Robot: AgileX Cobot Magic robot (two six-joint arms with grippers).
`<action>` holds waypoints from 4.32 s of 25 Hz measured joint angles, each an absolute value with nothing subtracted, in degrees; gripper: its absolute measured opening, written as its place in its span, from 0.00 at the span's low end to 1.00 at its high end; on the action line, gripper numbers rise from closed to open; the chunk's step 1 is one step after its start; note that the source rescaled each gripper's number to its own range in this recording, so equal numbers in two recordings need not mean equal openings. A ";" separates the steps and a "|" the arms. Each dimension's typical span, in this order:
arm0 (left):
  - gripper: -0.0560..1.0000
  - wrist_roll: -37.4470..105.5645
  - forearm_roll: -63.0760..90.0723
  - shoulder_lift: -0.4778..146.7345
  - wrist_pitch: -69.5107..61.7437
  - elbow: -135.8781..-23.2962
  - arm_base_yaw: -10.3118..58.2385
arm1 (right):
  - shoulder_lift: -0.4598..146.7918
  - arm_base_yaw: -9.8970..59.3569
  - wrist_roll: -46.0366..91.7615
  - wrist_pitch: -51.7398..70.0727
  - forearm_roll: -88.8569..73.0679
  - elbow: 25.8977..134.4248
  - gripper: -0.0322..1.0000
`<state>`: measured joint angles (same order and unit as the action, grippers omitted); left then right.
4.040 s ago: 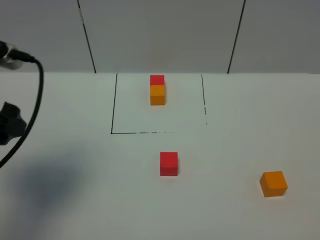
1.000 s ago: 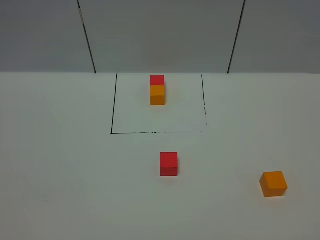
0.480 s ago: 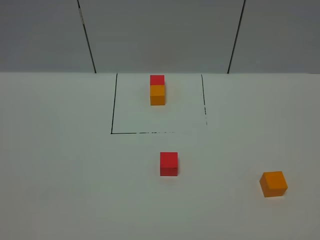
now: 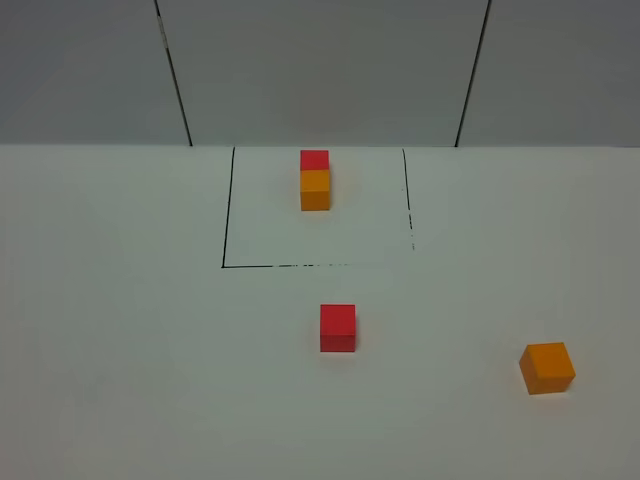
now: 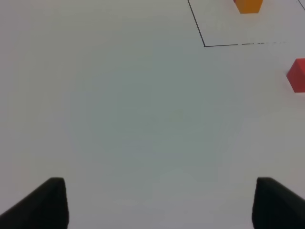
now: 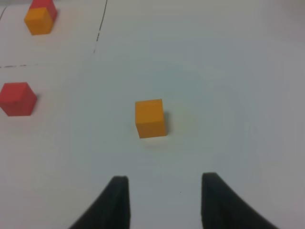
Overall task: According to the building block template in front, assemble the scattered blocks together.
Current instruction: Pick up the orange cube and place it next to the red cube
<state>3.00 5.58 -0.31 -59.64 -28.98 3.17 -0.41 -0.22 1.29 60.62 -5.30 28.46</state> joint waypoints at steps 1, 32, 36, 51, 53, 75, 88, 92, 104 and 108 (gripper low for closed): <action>0.67 3.00 5.58 -0.31 -59.64 -28.98 3.17 | -0.41 -0.22 1.29 60.62 -5.30 28.46 0.03; 0.67 3.00 5.58 -0.31 -59.64 -28.98 3.17 | 63.89 2.06 14.38 48.28 -14.85 41.47 1.00; 0.67 3.00 5.58 -0.31 -59.64 -28.98 3.17 | 77.11 6.95 10.12 48.46 -11.53 49.13 1.00; 0.67 3.00 5.58 -0.31 -59.64 -28.98 3.12 | 97.21 14.60 -3.01 40.42 -2.06 53.53 1.00; 0.67 3.00 5.58 -0.31 -59.64 -28.98 3.12 | 98.73 14.60 -3.01 39.82 -1.58 53.53 1.00; 0.67 3.00 5.58 -0.31 -59.64 -28.98 3.12 | 107.02 11.18 -2.11 32.40 0.56 53.55 1.00; 0.67 2.94 5.58 -0.31 -59.64 -28.98 3.12 | 108.58 11.18 -1.50 31.88 0.00 53.65 1.00; 0.67 2.94 5.58 -0.31 -59.64 -28.98 3.12 | 109.01 11.18 -1.43 32.12 0.00 53.83 1.00; 0.67 2.94 5.58 -0.31 -59.64 -28.98 3.12 | 109.35 11.18 -1.05 33.65 1.62 54.16 0.63; 0.67 2.94 5.58 -0.31 -59.64 -28.98 3.12 | 109.35 11.18 -1.05 34.05 1.62 54.16 0.35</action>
<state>2.94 5.58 -0.31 -59.64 -28.98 3.12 109.35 11.18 -1.05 34.05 1.62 54.16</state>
